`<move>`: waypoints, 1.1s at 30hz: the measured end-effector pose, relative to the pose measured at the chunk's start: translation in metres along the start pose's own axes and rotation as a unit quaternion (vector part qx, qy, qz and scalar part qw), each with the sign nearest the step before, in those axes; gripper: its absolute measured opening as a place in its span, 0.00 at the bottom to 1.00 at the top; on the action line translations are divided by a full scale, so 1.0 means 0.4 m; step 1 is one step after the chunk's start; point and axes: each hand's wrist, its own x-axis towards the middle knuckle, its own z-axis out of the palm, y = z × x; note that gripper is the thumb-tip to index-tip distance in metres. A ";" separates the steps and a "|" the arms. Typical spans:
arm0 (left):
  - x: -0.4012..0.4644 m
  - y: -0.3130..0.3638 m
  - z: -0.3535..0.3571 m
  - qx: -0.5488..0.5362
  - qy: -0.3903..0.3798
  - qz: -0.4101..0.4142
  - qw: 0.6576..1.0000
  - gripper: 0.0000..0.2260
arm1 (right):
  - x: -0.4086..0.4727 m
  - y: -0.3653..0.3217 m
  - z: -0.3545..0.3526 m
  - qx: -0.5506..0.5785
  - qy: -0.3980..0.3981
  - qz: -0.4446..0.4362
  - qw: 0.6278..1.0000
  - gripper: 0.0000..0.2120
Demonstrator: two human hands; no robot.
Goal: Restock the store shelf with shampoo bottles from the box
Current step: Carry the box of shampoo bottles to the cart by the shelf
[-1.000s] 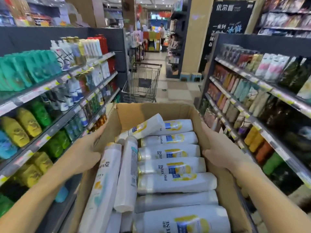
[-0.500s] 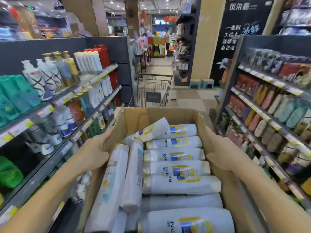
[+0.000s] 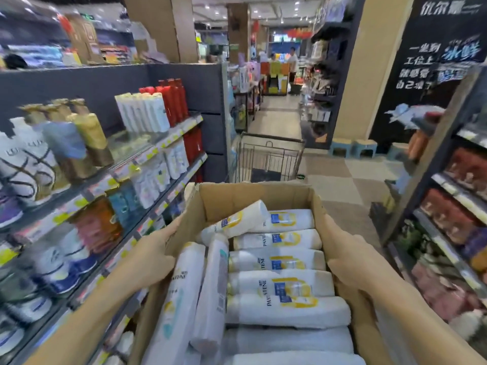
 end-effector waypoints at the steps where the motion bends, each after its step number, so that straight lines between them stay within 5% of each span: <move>1: 0.048 0.002 -0.002 -0.010 -0.004 -0.001 1.000 0.43 | 0.070 0.000 0.008 -0.002 -0.003 0.007 1.000 0.43; 16: 0.953 -0.076 -0.191 0.015 -0.011 0.048 0.999 0.41 | 0.991 -0.077 0.024 -0.041 0.016 0.071 0.997 0.41; 33: 1.804 -0.211 -0.030 0.004 -0.031 0.063 0.998 0.45 | 1.770 0.066 0.144 0.126 0.049 0.061 0.989 0.47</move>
